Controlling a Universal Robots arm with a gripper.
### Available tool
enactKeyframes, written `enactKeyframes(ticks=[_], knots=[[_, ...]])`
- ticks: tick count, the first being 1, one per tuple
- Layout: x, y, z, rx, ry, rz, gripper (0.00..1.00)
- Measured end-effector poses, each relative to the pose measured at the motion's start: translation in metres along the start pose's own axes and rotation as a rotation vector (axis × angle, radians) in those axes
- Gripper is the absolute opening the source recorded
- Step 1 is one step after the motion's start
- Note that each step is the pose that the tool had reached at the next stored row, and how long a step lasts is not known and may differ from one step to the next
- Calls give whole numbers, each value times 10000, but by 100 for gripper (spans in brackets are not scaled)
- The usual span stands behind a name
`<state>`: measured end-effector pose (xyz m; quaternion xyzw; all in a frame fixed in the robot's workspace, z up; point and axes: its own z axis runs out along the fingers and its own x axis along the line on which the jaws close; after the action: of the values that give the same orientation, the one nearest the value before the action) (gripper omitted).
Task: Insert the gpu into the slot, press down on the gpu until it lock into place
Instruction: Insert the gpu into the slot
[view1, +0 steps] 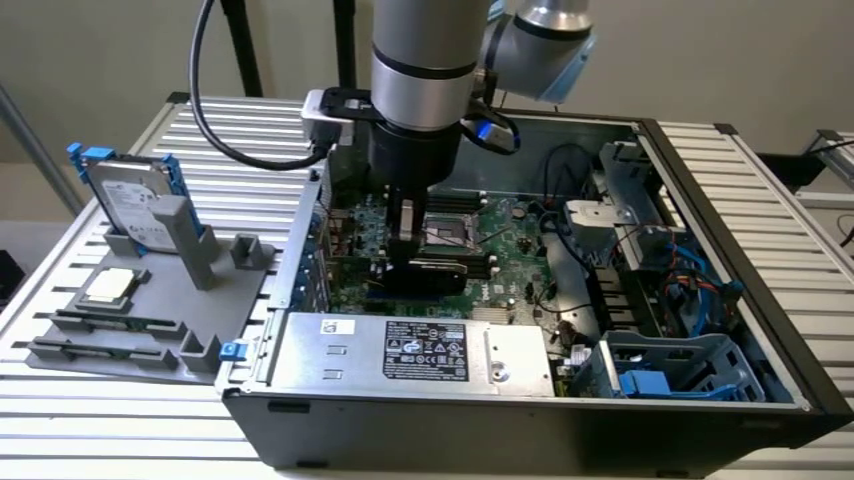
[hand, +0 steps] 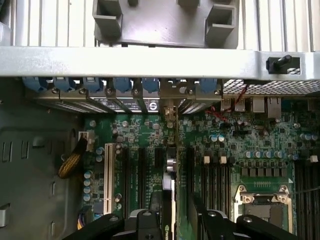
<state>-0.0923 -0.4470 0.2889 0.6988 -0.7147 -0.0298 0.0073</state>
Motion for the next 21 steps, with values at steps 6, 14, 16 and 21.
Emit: enactKeyframes(ticks=[6,14,16,21], knots=[[4,13,21,215,-1,-8,37],[25,34,55,280,-3,-18,45],[27,33,79,303,-3,-36,45],[30,32,168,347,-25,-143,45]])
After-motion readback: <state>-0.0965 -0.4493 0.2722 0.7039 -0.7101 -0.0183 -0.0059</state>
